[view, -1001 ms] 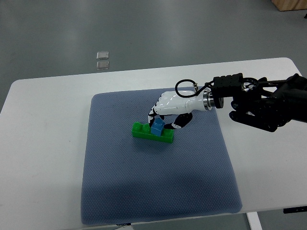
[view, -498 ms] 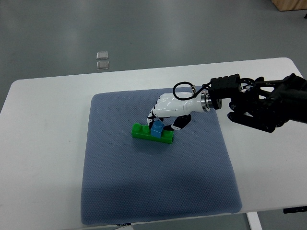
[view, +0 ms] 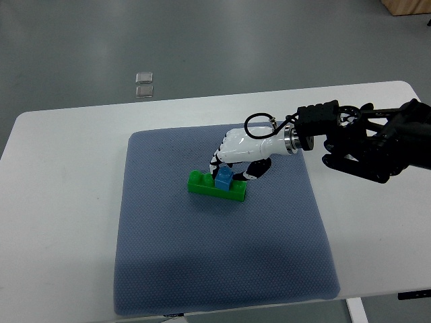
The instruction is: Stack blue block on green block with right hand
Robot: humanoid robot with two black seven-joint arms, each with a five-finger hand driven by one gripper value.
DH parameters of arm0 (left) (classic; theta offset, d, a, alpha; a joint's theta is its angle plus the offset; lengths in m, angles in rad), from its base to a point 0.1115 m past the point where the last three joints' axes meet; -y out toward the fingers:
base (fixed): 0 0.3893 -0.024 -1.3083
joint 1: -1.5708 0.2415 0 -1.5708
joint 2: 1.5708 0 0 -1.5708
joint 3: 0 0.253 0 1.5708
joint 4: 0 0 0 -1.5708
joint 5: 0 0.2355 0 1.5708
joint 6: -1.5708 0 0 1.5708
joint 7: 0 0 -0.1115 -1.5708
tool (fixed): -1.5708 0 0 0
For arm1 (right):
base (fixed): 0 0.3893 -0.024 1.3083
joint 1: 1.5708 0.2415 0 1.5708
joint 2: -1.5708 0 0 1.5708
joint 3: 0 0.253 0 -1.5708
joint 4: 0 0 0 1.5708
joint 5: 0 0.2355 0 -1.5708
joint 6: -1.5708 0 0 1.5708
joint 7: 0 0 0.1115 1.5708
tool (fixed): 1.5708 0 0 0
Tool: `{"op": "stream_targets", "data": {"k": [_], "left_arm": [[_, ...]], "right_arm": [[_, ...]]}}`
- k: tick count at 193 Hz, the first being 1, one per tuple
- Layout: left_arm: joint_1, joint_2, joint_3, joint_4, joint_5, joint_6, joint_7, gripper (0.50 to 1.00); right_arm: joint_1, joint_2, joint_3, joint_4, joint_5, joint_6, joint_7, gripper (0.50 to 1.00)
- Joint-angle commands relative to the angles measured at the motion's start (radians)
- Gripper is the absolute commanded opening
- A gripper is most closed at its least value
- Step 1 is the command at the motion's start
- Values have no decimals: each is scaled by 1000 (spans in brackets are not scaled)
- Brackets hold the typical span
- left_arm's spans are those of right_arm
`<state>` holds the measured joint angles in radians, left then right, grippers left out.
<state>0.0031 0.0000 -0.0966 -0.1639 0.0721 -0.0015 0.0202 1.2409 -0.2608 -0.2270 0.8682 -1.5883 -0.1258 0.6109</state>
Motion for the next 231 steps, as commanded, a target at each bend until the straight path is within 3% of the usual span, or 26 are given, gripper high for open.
{"op": "stream_targets", "data": {"k": [1,31,86,154,231], "left_arm": [[0,0,0,0,0,0,0,1000],[0,0,0,0,0,0,0,1000],[0,0,0,0,0,0,0,1000],[0,0,0,0,0,0,0,1000],[0,0,0,1,0,0,0,1000]], "right_arm": [[-1,2,0,0,-2,0,0,500],[-1,3,1,0,-1,-2,0,500],[-1,0,12,0,1,-2,0,680],[0,-8,15,0,4,5,0,699],[17,-11,17,-3,5,9,0,772]]}}
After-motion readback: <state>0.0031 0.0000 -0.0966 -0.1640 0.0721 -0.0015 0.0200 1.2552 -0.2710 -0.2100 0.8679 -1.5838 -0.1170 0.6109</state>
